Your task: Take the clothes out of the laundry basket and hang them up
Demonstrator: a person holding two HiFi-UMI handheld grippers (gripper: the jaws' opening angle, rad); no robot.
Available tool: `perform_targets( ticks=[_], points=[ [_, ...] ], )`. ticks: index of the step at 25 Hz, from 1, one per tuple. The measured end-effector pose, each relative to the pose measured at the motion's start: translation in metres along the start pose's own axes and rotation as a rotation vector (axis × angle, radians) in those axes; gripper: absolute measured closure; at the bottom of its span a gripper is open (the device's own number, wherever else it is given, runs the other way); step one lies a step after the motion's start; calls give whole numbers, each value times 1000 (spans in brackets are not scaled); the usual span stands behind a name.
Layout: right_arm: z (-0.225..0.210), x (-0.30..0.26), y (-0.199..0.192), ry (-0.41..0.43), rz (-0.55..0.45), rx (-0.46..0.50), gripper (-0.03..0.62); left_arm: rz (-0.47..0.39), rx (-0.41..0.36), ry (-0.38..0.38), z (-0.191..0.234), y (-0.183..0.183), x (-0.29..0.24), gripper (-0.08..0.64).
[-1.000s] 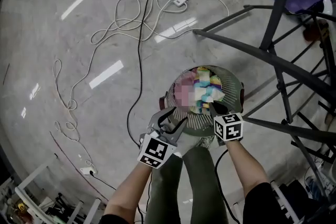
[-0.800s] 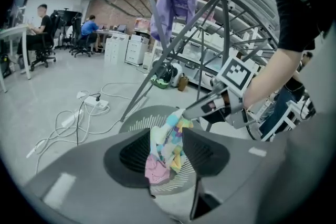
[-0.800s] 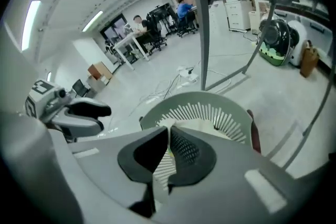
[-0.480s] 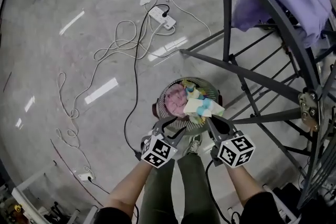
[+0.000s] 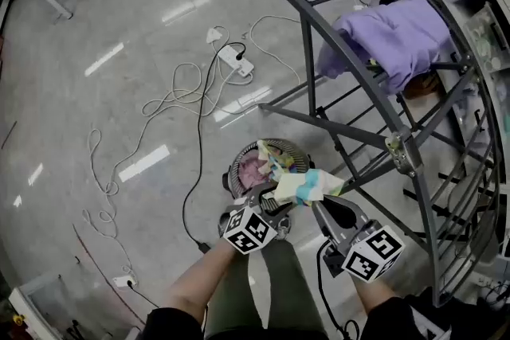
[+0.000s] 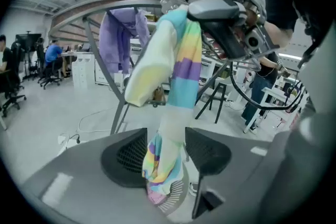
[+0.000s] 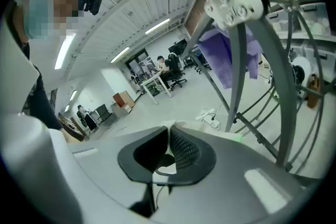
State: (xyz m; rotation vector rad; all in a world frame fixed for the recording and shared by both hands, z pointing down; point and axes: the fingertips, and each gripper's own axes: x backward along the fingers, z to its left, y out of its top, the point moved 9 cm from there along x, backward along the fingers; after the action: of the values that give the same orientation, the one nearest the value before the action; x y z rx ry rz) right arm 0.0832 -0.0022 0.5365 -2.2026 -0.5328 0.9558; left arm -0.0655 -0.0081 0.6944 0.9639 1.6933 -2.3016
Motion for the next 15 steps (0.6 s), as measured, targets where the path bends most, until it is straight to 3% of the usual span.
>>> perform_targets(
  ticks=[3,6,8,15],
  points=[
    [19,12,21,26,-24,-1,572,-13,-52,-20,-13,26,5,360],
    [36,15,40,56,-35,37,572,-25,-72,14,-19,51,12,387],
    [46,15,52,76,-52,58,572,-31,-39,26,-19,64,21,547],
    [52,25,89,54,-167,78,570,-69,18,-9,-20,112,74,551]
  ],
)
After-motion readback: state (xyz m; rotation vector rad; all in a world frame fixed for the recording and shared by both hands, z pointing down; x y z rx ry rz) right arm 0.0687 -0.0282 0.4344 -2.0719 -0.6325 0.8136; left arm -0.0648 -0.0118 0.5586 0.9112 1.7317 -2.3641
